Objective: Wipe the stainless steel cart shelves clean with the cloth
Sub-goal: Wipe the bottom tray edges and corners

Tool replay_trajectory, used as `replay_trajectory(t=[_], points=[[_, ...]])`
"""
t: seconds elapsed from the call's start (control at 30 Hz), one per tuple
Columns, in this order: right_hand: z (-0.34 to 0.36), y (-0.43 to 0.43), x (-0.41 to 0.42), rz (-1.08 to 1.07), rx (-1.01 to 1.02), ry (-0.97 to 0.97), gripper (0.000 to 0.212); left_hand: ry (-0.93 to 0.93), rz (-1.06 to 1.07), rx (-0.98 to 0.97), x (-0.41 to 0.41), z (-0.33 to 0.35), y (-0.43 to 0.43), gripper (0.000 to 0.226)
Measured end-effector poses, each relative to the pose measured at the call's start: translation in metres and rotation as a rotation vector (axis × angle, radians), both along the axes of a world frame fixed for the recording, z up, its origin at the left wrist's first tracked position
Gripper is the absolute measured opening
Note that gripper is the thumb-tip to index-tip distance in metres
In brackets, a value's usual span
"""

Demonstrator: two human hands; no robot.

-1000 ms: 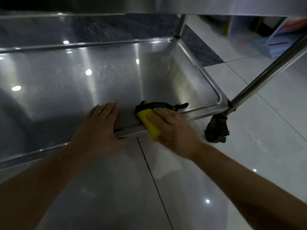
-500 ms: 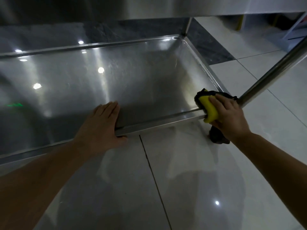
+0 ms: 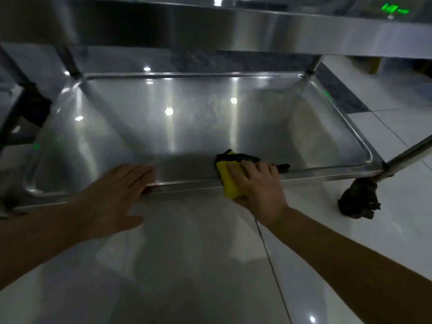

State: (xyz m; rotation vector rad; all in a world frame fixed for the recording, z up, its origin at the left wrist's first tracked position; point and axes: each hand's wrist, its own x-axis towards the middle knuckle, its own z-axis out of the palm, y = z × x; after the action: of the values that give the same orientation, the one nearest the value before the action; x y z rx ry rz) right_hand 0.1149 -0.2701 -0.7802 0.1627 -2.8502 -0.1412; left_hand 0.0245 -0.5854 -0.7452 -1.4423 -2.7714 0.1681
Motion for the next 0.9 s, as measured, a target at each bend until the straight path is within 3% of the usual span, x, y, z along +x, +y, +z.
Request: replay_trajectory(t=[0.3,0.53,0.7,0.9], points=[[0.002,-0.199,-0.056,0.234,0.012,0.019,0.088,-0.029,0.229,0.077,0.019,-0.011,-0.163,0.076],[0.0,-0.321,-0.092,0.37,-0.054,0.047,0.079,0.007,0.287,0.098,0.035,-0.01,-0.204,0.059],[-0.002,-0.306,-0.088,0.399,-0.116,0.023,0.081,0.017,0.293,0.206,0.033,-0.023,-0.195,0.064],[0.001,-0.191,-0.056,0.15,-0.186,-0.093,0.081,0.018,0.211,0.252,0.025,-0.024,-0.136,0.071]])
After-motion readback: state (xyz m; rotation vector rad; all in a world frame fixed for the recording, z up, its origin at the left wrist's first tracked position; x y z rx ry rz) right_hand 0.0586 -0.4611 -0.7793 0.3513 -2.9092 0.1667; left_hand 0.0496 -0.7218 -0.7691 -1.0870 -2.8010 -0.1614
